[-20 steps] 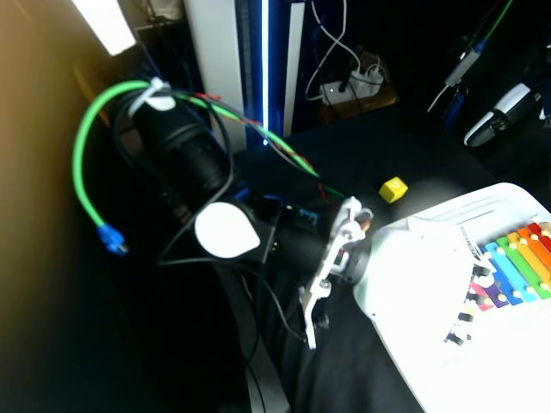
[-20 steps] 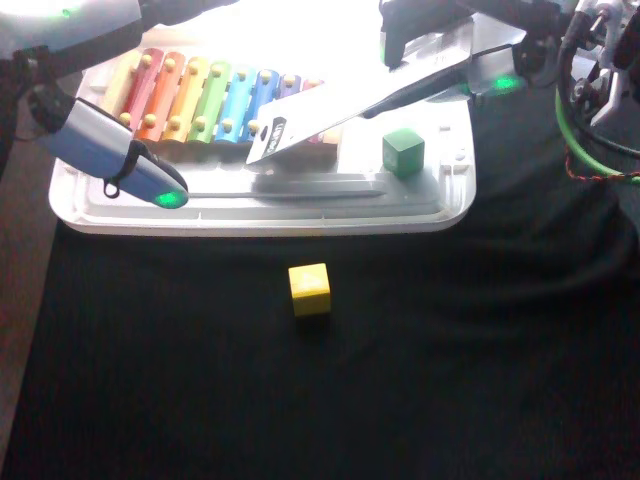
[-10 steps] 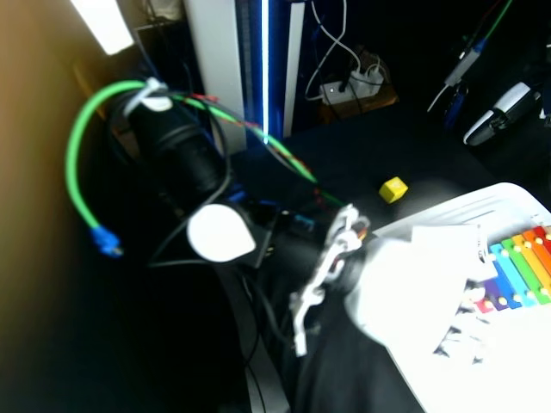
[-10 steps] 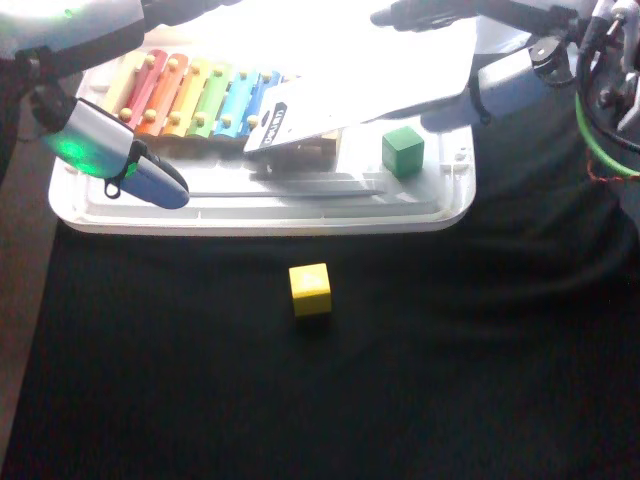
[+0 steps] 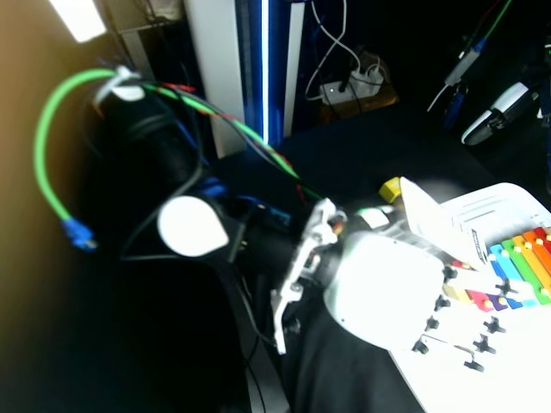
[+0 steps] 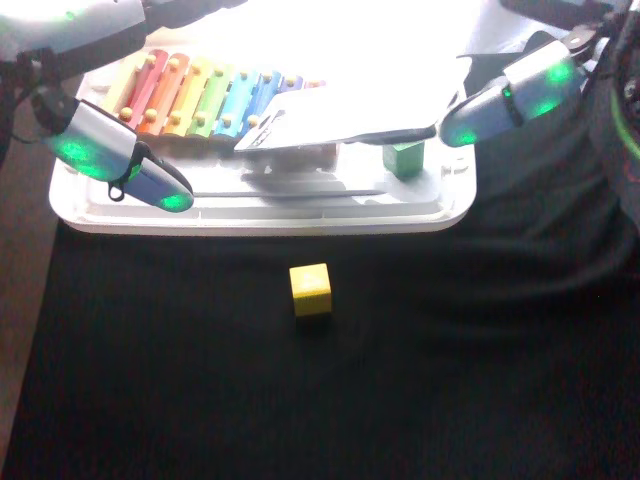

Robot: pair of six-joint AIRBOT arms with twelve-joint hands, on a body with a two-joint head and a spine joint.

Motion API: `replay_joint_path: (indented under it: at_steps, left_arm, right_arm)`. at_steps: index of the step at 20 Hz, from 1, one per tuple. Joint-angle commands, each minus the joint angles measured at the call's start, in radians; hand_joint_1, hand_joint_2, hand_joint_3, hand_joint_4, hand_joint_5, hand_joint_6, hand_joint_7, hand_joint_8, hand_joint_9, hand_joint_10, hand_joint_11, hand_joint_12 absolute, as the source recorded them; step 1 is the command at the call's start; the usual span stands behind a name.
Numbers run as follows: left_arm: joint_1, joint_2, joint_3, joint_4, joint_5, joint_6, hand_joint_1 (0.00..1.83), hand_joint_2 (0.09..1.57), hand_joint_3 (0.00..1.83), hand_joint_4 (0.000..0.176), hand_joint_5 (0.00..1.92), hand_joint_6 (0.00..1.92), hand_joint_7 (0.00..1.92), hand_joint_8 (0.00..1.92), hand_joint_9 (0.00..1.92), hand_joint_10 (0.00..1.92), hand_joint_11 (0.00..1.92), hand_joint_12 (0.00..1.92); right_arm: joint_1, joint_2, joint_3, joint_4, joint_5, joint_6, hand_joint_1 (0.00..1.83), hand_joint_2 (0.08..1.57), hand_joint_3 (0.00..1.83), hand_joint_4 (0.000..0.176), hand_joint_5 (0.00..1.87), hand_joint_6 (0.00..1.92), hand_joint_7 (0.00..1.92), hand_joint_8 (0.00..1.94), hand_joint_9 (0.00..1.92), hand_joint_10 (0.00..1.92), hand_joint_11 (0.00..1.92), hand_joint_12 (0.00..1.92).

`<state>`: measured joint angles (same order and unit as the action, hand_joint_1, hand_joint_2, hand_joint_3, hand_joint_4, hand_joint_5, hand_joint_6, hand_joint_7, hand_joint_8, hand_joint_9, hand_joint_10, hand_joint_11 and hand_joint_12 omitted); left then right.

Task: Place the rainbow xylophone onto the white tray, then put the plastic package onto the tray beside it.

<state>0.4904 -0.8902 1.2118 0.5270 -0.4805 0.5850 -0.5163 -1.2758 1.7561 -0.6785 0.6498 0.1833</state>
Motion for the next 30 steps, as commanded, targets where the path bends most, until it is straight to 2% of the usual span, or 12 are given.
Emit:
replay_joint_path:
  at_steps: [1,2,3,7,9,11,15,18,21,24,27,30]
  left_arm:
    - [-0.008,0.010,0.000,-0.036,-0.102,0.001,0.90,0.71,0.01,0.000,0.00,0.00,0.09,0.00,0.14,0.00,0.00,0.51]
    - [-0.007,0.012,0.000,-0.037,-0.102,0.001,0.89,0.72,0.01,0.000,0.00,0.00,0.10,0.00,0.14,0.00,0.00,0.58]
    - [-0.006,0.013,-0.001,-0.040,-0.102,0.001,0.88,0.71,0.00,0.000,0.00,0.00,0.09,0.00,0.11,0.00,0.00,0.63]
    - [0.015,0.023,-0.004,-0.079,-0.115,0.020,0.93,0.72,0.00,0.000,0.00,0.00,0.10,0.01,0.11,0.01,0.00,0.64]
    - [0.038,0.035,-0.013,-0.137,-0.142,0.058,0.95,0.72,0.00,0.000,0.00,0.00,0.10,0.01,0.14,0.02,0.00,0.63]
    - [0.048,0.041,-0.016,-0.159,-0.156,0.068,0.95,0.72,0.00,0.000,0.00,0.00,0.08,0.00,0.12,0.00,0.00,0.51]
    - [0.066,0.058,-0.025,-0.205,-0.184,0.092,0.94,0.74,0.01,0.000,0.00,0.00,0.07,0.00,0.21,0.02,0.00,0.69]
    - [0.102,0.082,-0.044,-0.285,-0.249,0.138,0.92,0.74,0.01,0.000,0.00,0.00,0.08,0.00,0.19,0.01,0.00,0.68]
    - [0.132,0.099,-0.064,-0.347,-0.321,0.173,0.92,0.76,0.01,0.000,0.00,0.00,0.10,0.01,0.20,0.01,0.00,0.70]
    - [0.165,0.122,-0.090,-0.394,-0.411,0.203,0.94,0.77,0.02,0.000,0.00,0.00,0.06,0.00,0.15,0.00,0.00,0.61]
    - [0.183,0.136,-0.111,-0.404,-0.469,0.209,0.89,0.78,0.02,0.000,0.00,0.00,0.07,0.00,0.16,0.00,0.00,0.67]
    - [0.197,0.149,-0.136,-0.405,-0.530,0.210,0.85,0.77,0.02,0.000,0.00,0.00,0.04,0.01,0.06,0.01,0.00,0.33]
  right_arm:
    - [0.007,0.014,-0.004,0.067,0.088,0.011,0.70,0.59,0.00,0.176,0.00,0.00,0.03,0.00,0.05,0.01,0.00,0.57]
    - [0.007,0.028,-0.010,0.067,0.087,0.011,0.68,0.62,0.00,0.176,0.00,0.00,0.01,0.00,0.01,0.00,0.00,0.23]
    - [0.007,0.043,-0.017,0.068,0.087,0.011,0.71,0.61,0.00,0.176,0.00,0.00,0.00,0.00,0.00,0.00,0.00,0.17]
    - [0.008,0.098,-0.062,0.074,0.088,0.000,0.59,0.63,0.00,0.176,0.00,0.00,0.00,0.00,0.00,0.00,0.00,0.36]
    - [0.008,0.142,-0.105,0.118,0.106,-0.056,0.60,0.66,0.01,0.176,0.00,0.00,0.00,0.00,0.00,0.00,0.00,0.03]
    - [0.007,0.160,-0.127,0.139,0.119,-0.081,0.72,0.64,0.00,0.176,0.00,0.00,0.00,0.00,0.00,0.00,0.10,0.05]
    - [0.007,0.197,-0.170,0.163,0.152,-0.113,0.75,0.57,0.00,0.176,0.00,0.00,0.00,0.00,0.00,0.00,0.00,0.00]
    - [-0.026,0.234,-0.208,0.205,0.260,-0.113,0.74,0.61,0.00,0.165,0.00,0.00,0.00,0.00,0.00,0.00,0.01,0.01]
    - [-0.080,0.278,-0.251,0.279,0.389,-0.117,0.76,0.59,0.00,0.176,0.00,0.00,0.00,0.00,0.00,0.00,0.01,0.00]
    - [-0.157,0.362,-0.359,0.405,0.501,-0.257,0.77,0.64,0.01,0.176,0.00,0.00,0.00,0.00,0.00,0.00,0.00,0.00]
    - [-0.228,0.395,-0.401,0.481,0.605,-0.281,0.82,0.72,0.02,0.176,0.00,0.00,0.02,0.01,0.00,0.00,0.01,0.01]
    - [-0.307,0.395,-0.423,0.558,0.736,-0.281,0.81,0.71,0.00,0.176,0.00,0.00,0.04,0.01,0.00,0.00,0.07,0.03]
